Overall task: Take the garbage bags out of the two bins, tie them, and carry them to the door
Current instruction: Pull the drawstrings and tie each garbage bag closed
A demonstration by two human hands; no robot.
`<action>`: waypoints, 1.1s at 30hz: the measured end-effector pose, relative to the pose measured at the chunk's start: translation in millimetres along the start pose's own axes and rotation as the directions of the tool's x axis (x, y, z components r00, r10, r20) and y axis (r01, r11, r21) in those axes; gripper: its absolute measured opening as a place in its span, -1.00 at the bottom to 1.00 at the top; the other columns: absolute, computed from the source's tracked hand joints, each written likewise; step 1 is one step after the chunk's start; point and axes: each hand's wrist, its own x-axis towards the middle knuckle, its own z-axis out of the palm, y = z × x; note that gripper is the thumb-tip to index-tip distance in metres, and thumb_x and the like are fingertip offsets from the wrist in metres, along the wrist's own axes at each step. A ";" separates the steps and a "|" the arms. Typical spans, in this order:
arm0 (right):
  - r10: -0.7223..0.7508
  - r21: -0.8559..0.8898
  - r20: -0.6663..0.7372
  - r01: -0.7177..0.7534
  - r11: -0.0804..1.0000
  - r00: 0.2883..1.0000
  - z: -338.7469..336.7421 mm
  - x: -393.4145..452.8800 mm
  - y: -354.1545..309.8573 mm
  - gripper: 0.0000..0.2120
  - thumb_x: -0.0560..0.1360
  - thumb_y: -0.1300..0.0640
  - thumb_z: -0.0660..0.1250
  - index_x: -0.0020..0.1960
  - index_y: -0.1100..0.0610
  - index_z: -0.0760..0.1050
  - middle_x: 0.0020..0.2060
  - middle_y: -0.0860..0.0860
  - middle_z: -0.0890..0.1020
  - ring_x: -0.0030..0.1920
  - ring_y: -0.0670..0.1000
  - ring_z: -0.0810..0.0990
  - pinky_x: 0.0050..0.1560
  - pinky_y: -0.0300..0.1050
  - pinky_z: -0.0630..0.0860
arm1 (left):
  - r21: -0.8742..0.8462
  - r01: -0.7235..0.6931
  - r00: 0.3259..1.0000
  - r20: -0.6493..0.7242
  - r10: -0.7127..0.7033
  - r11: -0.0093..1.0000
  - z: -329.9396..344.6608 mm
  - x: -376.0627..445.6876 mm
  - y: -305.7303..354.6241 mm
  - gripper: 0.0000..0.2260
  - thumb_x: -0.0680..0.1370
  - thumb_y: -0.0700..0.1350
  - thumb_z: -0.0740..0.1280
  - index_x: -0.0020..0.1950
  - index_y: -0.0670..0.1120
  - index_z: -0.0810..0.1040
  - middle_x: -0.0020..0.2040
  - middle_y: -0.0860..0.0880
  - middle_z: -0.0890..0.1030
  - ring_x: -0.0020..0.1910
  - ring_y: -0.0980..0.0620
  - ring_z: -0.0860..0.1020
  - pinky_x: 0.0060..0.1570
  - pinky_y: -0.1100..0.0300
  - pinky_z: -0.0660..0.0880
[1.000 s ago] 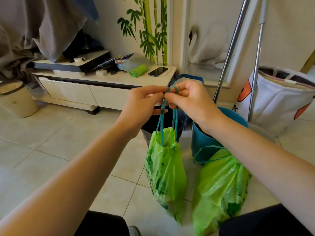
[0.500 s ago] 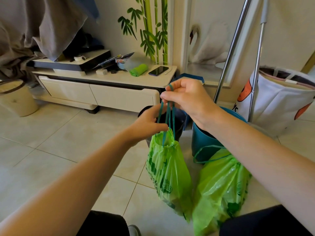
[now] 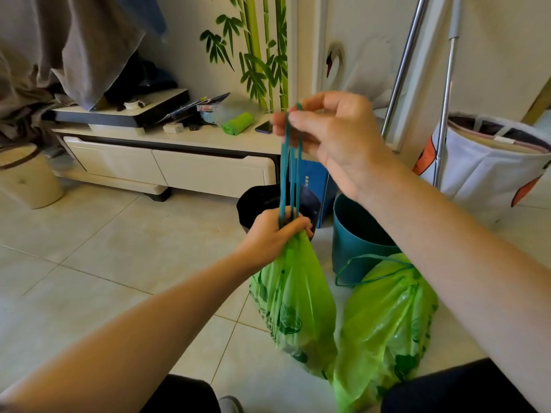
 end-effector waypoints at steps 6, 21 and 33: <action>0.087 0.179 -0.107 -0.067 0.982 0.990 -14.0 3.8 3.2 -0.92 0.50 0.41 0.24 -0.13 0.28 0.46 -0.32 0.12 0.64 -0.26 0.05 0.62 -0.09 -0.05 0.61 | 0.315 0.008 0.987 0.149 -0.058 0.949 1.3 -5.3 -22.8 -0.76 0.60 -0.01 0.24 -0.11 -0.10 0.61 -0.20 0.06 0.65 -0.13 0.14 0.60 -0.05 0.18 0.51; 0.024 -0.284 0.003 -0.022 0.958 1.000 -18.7 -4.6 36.7 -0.95 0.52 0.36 0.27 -0.02 0.30 0.45 -0.15 0.19 0.68 -0.27 -0.14 0.67 -0.23 -0.37 0.56 | 0.219 0.154 0.988 -0.059 -0.145 0.964 -25.5 -7.7 -14.0 -0.78 0.44 -0.20 0.48 0.09 -0.14 0.66 -0.04 -0.03 0.70 -0.10 0.12 0.67 0.09 0.14 0.59; -0.105 -0.297 0.030 0.109 0.949 0.994 -4.3 -7.5 32.0 -0.92 0.51 0.32 0.30 -0.13 0.19 0.45 -0.18 0.10 0.71 -0.17 -0.01 0.71 -0.10 -0.22 0.63 | 0.433 0.113 0.952 -0.303 0.027 0.895 12.5 -20.8 -1.7 -0.78 0.39 0.06 0.51 -0.22 -0.09 0.63 -0.29 0.03 0.66 -0.28 0.15 0.60 -0.24 0.29 0.54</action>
